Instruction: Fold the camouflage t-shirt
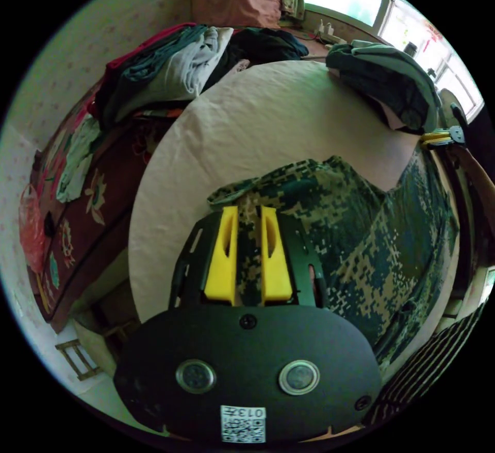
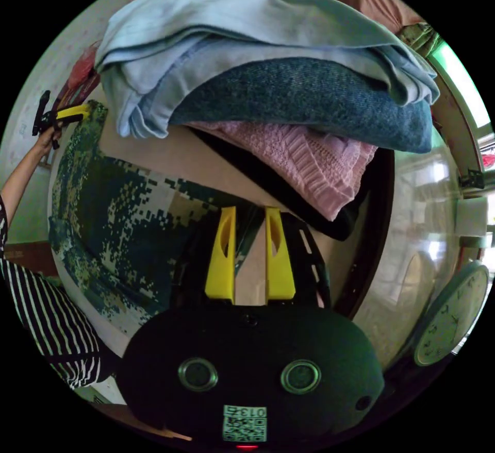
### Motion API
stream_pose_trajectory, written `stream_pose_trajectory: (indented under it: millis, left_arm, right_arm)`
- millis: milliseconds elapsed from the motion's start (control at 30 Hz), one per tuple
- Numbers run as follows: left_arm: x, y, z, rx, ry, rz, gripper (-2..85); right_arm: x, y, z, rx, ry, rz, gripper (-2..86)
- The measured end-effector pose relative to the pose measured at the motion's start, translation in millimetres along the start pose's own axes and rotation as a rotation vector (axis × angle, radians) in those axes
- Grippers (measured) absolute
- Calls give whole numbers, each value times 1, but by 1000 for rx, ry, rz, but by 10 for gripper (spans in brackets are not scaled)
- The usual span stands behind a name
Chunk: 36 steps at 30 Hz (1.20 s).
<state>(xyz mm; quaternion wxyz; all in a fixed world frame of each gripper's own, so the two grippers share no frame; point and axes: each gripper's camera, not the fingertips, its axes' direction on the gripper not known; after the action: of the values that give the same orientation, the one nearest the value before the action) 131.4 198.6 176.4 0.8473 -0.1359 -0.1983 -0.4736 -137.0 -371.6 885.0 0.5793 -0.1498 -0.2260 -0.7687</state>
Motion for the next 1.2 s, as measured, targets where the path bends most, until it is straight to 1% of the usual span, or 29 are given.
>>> stream_pose_trajectory:
  millis: [33, 67, 233, 300, 400, 467, 567, 633, 700, 733, 767, 900, 1000, 1067, 1200]
  left_arm:
    - [-1, 0, -3, 12, -51, -8, 19]
    - [-2, 0, -4, 21, -60, -5, 12]
    - [-15, 0, -10, 9, -11, -4, 3]
    - [-22, 2, -15, 25, -21, -21, 5]
    - [-36, 6, -22, 57, -63, -75, 21]
    - [-45, 7, -18, 23, -62, -88, 68]
    - [-55, 9, -12, -2, -30, -102, 92]
    - [-59, 11, -11, -13, -47, -108, 100]
    - [-65, 14, -12, -10, -43, -117, 91]
    - [-68, 16, -13, -11, -15, -116, 56]
    - [-71, 19, -14, -25, -43, -128, 30]
    - [-79, 31, -21, -14, -34, -132, 4]
    - [-87, 49, -44, 92, 46, -123, -1]
    - [-91, 71, -73, 205, 120, -96, -3]
    - [-93, 119, -118, 340, 206, -46, -4]
  right_arm:
    - [-4, -1, 1, -2, 18, -33, 45]
    - [-6, -1, 1, -4, 32, -43, 40]
    - [-25, -1, 4, -6, 175, -128, 18]
    - [-24, 1, 2, 7, 175, -116, 15]
    - [-19, 5, 0, 19, 144, -88, 13]
    - [-19, 6, 0, 19, 144, -82, 12]
    - [-22, 7, 2, 13, 150, -77, 12]
    - [-24, 8, 4, 6, 152, -72, 12]
    - [-25, 8, 5, -2, 146, -66, 12]
    - [-26, 9, 6, -7, 141, -64, 12]
    - [-26, 9, 7, -9, 140, -64, 12]
    - [-31, 14, 7, -8, 131, -47, 12]
    - [-39, 22, -1, 14, 141, -46, 11]
    - [-47, 30, -10, 42, 166, -65, 11]
    - [-72, 62, -39, 145, 233, -123, 10]
